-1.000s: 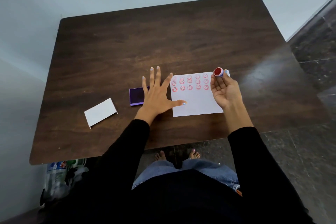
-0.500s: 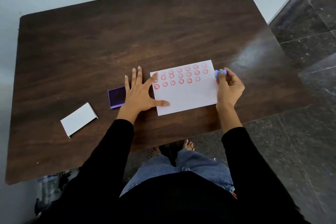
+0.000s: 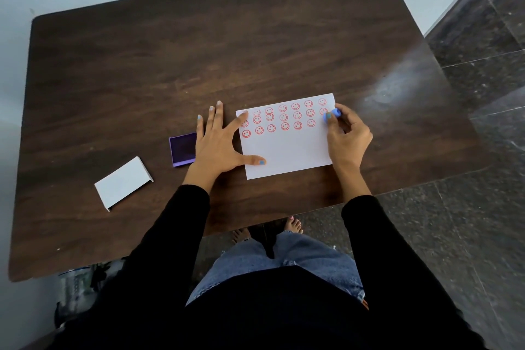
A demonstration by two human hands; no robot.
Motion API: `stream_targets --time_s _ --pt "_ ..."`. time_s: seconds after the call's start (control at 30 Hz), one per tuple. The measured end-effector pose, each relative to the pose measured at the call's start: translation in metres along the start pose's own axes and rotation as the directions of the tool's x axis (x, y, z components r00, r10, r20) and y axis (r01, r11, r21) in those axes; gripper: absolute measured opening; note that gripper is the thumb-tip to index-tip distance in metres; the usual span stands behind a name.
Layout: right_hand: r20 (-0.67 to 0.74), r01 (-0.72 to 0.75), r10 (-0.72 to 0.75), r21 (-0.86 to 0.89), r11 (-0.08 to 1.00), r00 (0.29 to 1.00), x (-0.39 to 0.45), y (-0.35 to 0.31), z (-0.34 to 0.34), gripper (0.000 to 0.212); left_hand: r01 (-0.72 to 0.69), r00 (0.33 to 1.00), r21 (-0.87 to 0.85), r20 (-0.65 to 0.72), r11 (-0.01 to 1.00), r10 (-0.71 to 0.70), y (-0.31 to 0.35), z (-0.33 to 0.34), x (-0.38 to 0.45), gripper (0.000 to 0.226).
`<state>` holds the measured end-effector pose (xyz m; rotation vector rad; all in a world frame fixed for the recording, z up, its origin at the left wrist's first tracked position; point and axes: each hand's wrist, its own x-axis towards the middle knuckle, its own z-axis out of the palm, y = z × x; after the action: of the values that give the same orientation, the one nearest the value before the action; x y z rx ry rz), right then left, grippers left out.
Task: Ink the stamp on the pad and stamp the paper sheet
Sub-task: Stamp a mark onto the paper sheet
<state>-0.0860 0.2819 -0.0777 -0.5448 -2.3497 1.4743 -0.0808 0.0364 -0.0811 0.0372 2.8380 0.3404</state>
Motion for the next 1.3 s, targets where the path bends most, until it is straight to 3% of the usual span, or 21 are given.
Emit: stream_targets --time_s 0.63,1.3 --pt "0.122 0.202 -0.177 -0.243 0.949 0.977 -0.003 -0.007 -0.002 0.029 0.001 1.000 -0.005 -0.007 1.000 -0.001 0.001 0.000 -0.002 0.114" --pt "0.146 0.102 -0.054 -0.341 0.934 0.988 0.003 -0.016 0.000 0.030 -0.005 1.000 -0.010 -0.010 1.000 0.005 0.002 0.000 -0.001 0.116"
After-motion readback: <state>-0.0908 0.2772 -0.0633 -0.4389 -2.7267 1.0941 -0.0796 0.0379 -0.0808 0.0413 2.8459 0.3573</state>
